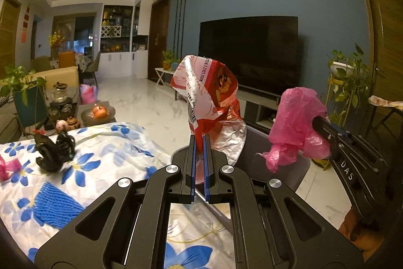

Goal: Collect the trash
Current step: 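Carry the snack wrapper and pink bag over the grey bin with both tools, then open both tools to drop the wrapper and pink bag into the bin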

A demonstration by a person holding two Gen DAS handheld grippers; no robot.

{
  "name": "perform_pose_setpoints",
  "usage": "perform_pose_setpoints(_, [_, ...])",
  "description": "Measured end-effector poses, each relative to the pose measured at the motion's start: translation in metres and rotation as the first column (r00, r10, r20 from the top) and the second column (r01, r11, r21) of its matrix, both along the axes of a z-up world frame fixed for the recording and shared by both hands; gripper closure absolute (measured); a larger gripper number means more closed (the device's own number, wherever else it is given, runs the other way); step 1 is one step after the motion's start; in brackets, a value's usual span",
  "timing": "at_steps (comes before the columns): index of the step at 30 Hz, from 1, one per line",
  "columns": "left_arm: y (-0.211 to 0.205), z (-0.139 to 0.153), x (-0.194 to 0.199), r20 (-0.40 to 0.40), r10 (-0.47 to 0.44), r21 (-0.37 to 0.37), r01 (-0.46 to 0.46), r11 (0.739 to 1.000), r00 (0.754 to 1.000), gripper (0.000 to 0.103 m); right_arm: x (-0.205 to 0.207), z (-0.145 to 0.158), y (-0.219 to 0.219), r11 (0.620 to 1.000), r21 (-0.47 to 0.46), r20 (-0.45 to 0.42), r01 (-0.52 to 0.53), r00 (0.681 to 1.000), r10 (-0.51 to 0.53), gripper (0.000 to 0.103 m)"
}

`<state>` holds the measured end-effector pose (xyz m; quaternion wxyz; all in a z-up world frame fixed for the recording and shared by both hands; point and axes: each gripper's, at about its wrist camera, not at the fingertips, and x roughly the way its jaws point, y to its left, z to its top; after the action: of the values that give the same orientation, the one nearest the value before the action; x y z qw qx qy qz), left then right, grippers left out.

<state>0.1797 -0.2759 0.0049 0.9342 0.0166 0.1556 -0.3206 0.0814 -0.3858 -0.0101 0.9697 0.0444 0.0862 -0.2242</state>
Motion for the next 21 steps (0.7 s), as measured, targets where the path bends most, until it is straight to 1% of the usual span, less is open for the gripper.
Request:
perform_pose_setpoints(7, [-0.01, -0.006, 0.008, -0.017, -0.016, -0.001, 0.016, 1.0, 1.0, 0.099, 0.002, 0.002, 0.005, 1.0, -0.008, -0.007, 0.013, 1.0, -0.013, 0.1])
perform_pose_setpoints(21, [-0.021, -0.011, 0.018, -0.026, -0.033, 0.007, 0.033, 0.999, 0.999, 0.099, 0.007, 0.003, 0.01, 1.0, 0.016, -0.007, 0.02, 1.0, -0.02, 0.1])
